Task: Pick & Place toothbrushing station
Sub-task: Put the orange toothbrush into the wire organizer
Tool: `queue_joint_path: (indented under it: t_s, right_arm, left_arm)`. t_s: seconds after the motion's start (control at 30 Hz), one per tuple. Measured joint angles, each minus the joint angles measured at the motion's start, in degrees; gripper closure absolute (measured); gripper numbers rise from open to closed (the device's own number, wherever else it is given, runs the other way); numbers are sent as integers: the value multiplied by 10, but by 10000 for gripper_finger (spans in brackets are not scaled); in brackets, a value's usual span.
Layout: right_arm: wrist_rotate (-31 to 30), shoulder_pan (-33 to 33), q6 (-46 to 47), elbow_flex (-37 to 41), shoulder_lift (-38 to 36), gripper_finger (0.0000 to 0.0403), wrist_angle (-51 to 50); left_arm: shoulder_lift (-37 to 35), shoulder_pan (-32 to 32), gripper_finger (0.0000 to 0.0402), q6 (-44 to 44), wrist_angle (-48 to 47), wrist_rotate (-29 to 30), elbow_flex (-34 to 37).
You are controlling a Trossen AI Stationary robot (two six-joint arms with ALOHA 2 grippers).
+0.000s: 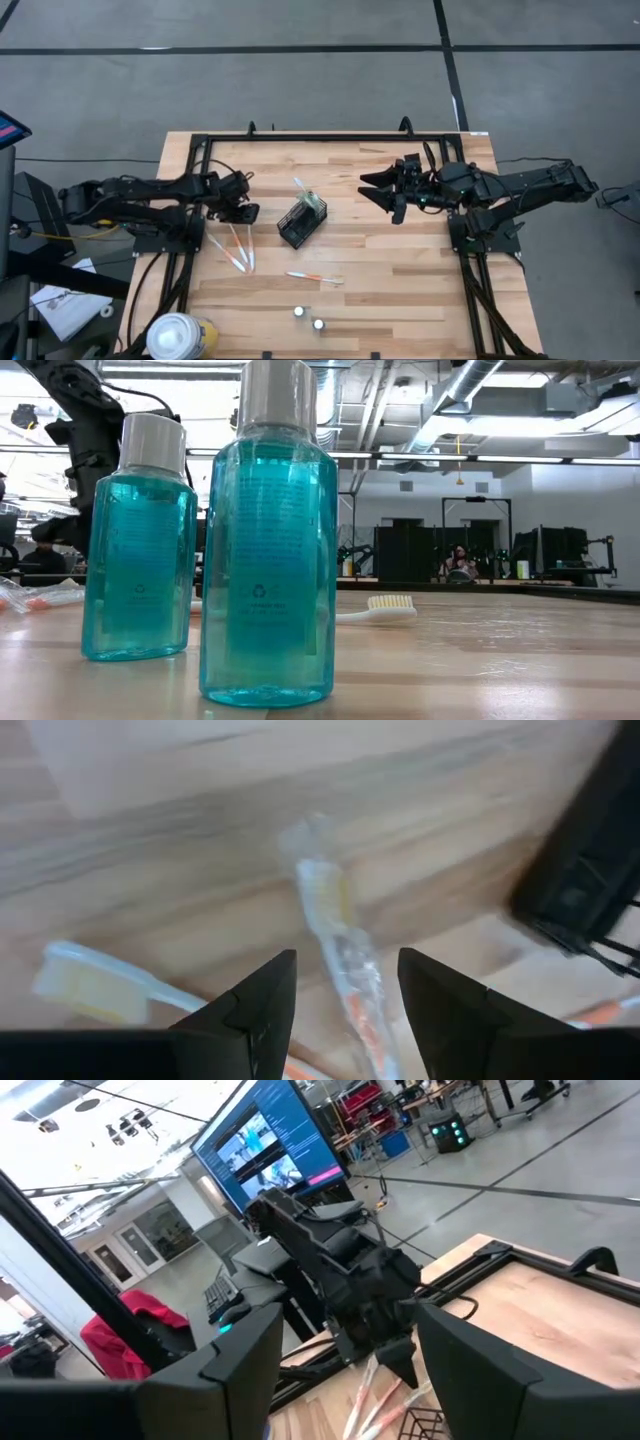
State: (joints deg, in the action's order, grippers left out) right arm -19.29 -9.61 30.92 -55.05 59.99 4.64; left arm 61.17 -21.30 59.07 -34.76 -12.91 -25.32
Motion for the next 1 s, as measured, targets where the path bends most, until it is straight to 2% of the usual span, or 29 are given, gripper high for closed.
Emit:
queue_joint_path:
  t_s: [0.17,0.33,0.63,0.73,0.87,1.0]
  right_arm:
    - [0,0,0,0,0,180,-3]
    - [0,0,0,0,0,180,-18]
    - [15,17,6,0,0,180,-17]
    - [22,28,16,0,0,180,-17]
    - [30,38,21,0,0,180,-17]
    - [30,38,21,0,0,182,-16]
  left_arm:
    - [47,14,229,-2,6,-6,10]
    - [92,25,229,7,62,-13,8]
    - [118,25,235,27,129,-10,9]
    - [142,25,271,6,134,-16,6]
    - [161,24,372,-22,156,-25,7]
    - [143,22,392,-17,195,-8,14]
